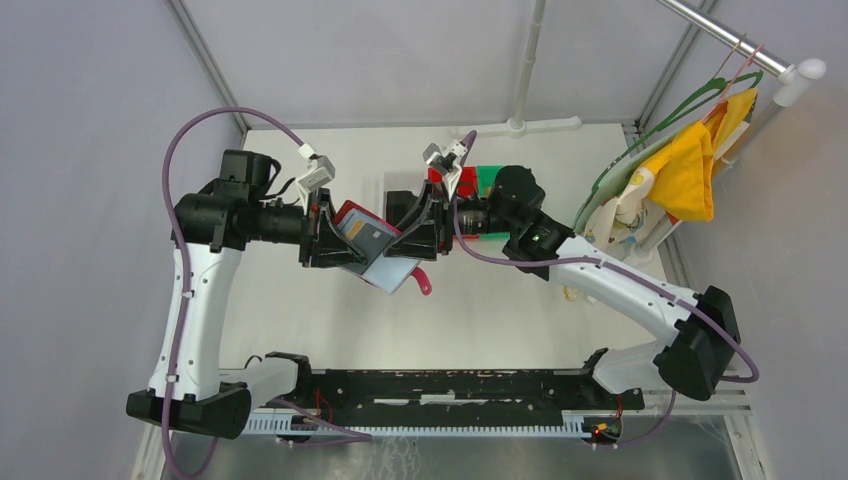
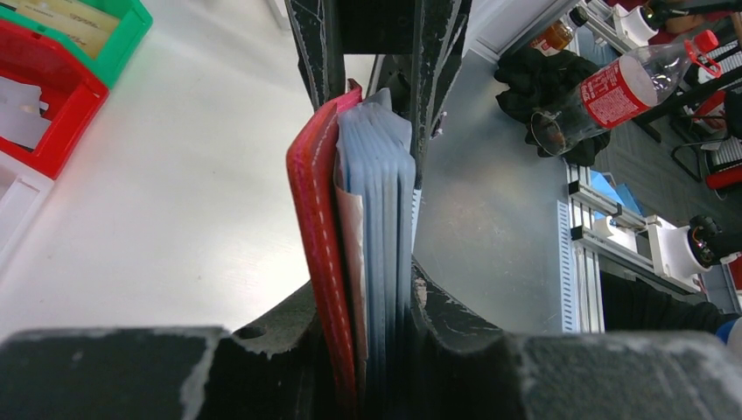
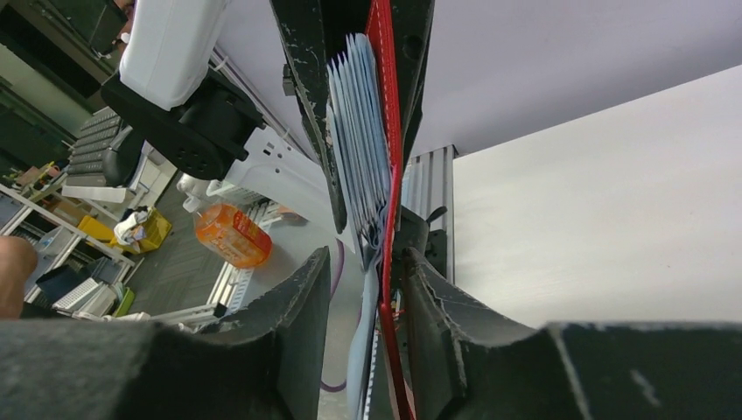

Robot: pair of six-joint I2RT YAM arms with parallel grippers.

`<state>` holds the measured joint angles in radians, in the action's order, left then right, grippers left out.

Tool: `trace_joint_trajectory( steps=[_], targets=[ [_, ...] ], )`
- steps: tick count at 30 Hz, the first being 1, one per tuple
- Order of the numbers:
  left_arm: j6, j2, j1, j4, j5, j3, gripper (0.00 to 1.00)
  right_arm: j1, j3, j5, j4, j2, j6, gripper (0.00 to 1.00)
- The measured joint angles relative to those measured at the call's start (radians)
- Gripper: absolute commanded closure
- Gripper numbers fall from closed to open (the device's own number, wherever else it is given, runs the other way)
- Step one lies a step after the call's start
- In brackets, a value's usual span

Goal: Take the credit cards out of the card holder

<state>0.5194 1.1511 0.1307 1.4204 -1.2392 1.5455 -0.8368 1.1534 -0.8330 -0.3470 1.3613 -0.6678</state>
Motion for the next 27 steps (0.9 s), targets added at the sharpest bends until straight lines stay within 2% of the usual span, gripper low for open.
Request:
trace_joint_trajectory(
  steps=[5,8,12,19,27],
  targets=[
    [0.0,0.0,0.0,0.006,-0.001,0.0,0.97,-0.021,-0.006,0.021,-0.039,0.013,-0.024,0.99],
    [0.0,-0.002,0.0,0.006,0.004,0.0,0.74,-0.022,-0.008,0.039,-0.032,0.012,-0.011,1.0],
    [0.0,-0.002,0.0,0.006,0.01,0.0,0.63,-0.025,-0.017,0.068,-0.025,0.005,0.008,1.0],
    [0.002,0.014,0.0,0.026,0.008,0.044,0.58,-0.018,-0.081,0.092,-0.046,-0.034,0.013,1.0],
    [0.003,0.027,0.0,0.036,0.007,0.087,0.59,0.004,-0.154,0.085,-0.089,-0.076,0.002,1.0]
  ],
)
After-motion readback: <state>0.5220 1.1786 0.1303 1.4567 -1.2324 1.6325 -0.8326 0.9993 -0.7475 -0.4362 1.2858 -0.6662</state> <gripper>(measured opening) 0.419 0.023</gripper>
